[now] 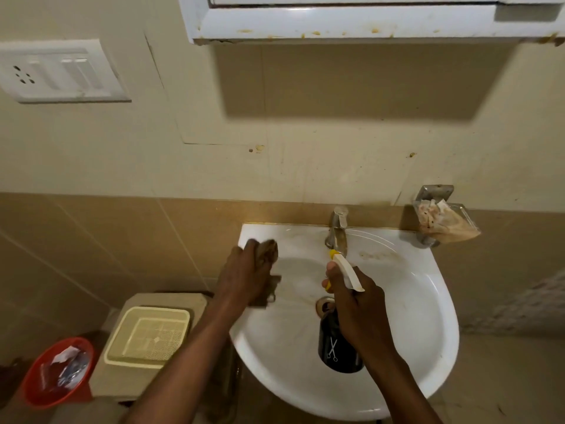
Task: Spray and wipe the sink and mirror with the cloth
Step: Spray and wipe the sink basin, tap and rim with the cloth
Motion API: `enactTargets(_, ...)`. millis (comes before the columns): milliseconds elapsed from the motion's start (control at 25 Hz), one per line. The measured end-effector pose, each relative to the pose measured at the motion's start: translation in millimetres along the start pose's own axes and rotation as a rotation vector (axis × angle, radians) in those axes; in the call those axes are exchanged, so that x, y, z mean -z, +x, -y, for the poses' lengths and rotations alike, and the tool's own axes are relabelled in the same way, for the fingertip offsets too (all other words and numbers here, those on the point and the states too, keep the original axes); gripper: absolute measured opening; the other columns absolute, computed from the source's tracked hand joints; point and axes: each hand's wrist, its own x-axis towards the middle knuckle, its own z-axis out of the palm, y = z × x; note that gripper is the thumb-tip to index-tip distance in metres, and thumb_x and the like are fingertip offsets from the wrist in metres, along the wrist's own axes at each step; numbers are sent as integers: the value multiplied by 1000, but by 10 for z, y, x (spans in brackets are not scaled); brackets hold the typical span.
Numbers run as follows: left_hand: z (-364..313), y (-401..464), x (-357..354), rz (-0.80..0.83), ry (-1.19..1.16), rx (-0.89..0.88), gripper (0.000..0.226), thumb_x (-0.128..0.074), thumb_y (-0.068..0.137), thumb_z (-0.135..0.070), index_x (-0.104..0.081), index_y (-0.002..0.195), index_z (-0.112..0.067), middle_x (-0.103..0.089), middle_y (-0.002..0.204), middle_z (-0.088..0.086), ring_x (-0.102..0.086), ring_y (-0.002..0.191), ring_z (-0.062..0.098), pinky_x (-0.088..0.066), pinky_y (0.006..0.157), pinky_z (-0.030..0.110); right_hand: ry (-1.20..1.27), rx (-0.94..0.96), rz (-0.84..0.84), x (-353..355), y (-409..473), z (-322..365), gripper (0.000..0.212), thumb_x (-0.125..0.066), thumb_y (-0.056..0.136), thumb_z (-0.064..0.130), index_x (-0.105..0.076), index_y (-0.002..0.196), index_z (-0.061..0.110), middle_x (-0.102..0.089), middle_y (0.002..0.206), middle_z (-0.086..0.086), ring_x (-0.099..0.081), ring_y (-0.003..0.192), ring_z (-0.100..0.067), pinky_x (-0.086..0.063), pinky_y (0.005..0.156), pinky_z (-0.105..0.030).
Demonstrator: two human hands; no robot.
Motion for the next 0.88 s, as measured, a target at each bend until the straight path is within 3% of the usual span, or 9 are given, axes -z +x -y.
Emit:
enactTargets(80, -197, 436, -122, -81, -231, -87, 31, -60, 90, -16, -55, 119, -23, -48, 118, 9, -69, 82, 38, -61, 64, 50, -5, -5, -18, 68, -23, -85, 32, -57, 97, 54, -72, 82, 30, -76, 77, -11, -72, 71, -26, -62, 68, -40)
enactTargets(120, -274, 623, -252, -75, -285, -128, 37, -61, 88, -10, -55, 122, -24, -45, 122, 8, -69, 81, 38, -61, 58, 52, -12, -8, -30, 105, -31, -150, 33, -57, 96, 54, -73, 80, 30, -75, 78, -12, -72, 72, -27, -64, 69, -43)
enactTargets(160, -335, 793, -401, -54, -235, -171, 42, -62, 87, -8, -55, 126, -22, -45, 128, 8, -68, 89, 38, -61, 61, 53, -11, -15, -42, 141, -32, -208, 31, -57, 96, 54, -73, 79, 34, -75, 79, -14, -72, 74, -30, -64, 72, -49)
enactTargets(280, -378, 1070, -943, -36, 185, -217, 46, -68, 82, -19, -58, 127, -18, -47, 138, 10, -45, 120, 38, -49, 93, 48, -17, -52, -80, 266, -28, -379, 25, -56, 91, 60, -72, 80, 43, -75, 78, -10, -73, 74, -27, -63, 72, -58)
enactTargets(360, -389, 1103, -1186, -140, 214, -192, 44, -68, 80, -19, -59, 123, -19, -46, 135, 11, -37, 122, 39, -41, 93, 44, -12, -76, -118, 345, 4, -470, 28, -56, 88, 62, -69, 81, 39, -76, 78, -6, -73, 74, -24, -64, 72, -57)
enactTargets(560, -518, 985, -1456, -101, 149, -332, 41, -64, 84, -22, -59, 124, -18, -47, 139, 8, -41, 125, 36, -37, 95, 43, 18, -96, -164, 353, 103, -526, 27, -53, 86, 64, -68, 91, 43, -78, 84, 25, -75, 82, 1, -66, 71, -32)
enactTargets(680, -507, 896, -1471, -81, 65, -336, 40, -63, 86, -27, -58, 126, -19, -49, 140, 4, -41, 125, 33, -36, 95, 41, 27, -86, -184, 306, 137, -456, 38, -51, 81, 71, -70, 97, 42, -77, 85, 28, -75, 84, 0, -63, 64, -21)
enactTargets(800, -409, 696, -1484, -51, 41, -430, 41, -56, 86, -22, -60, 127, -22, -54, 137, 1, -44, 122, 30, -35, 91, 38, 29, -62, -217, 249, 177, -383, 49, -51, 84, 67, -75, 107, 31, -78, 89, 24, -78, 83, -10, -66, 73, -32)
enactTargets(880, -396, 607, -1451, -4, 23, -540, 34, -59, 86, -18, -67, 119, -20, -62, 129, 2, -55, 115, 27, -43, 91, 39, 14, -51, -223, 219, 208, -342, 42, -53, 91, 60, -75, 108, 29, -80, 86, 17, -77, 86, -13, -66, 81, -42)
